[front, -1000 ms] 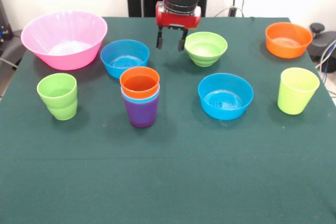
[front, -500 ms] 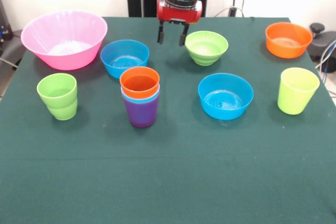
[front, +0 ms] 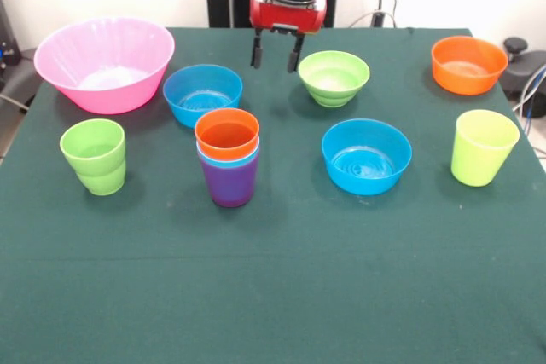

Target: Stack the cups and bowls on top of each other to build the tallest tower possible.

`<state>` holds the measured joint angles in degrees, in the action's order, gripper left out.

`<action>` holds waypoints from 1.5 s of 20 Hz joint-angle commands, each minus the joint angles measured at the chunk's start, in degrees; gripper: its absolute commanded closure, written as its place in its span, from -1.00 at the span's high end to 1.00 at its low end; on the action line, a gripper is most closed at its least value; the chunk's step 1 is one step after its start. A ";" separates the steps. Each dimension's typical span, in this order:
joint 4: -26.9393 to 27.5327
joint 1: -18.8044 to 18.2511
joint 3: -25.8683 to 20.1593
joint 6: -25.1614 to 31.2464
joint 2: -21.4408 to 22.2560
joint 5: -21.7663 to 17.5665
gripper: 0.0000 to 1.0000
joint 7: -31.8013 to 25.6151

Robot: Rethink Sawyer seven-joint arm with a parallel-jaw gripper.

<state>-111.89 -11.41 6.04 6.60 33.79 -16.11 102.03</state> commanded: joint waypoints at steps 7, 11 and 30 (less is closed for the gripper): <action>0.28 0.85 -4.48 3.74 1.29 -0.06 1.00 5.07; 0.50 2.20 -4.31 3.10 0.38 0.85 1.00 6.47; 0.25 5.50 -3.29 -5.72 -6.22 1.59 1.00 10.43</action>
<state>-111.87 -6.88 6.16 6.20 33.32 -15.98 102.03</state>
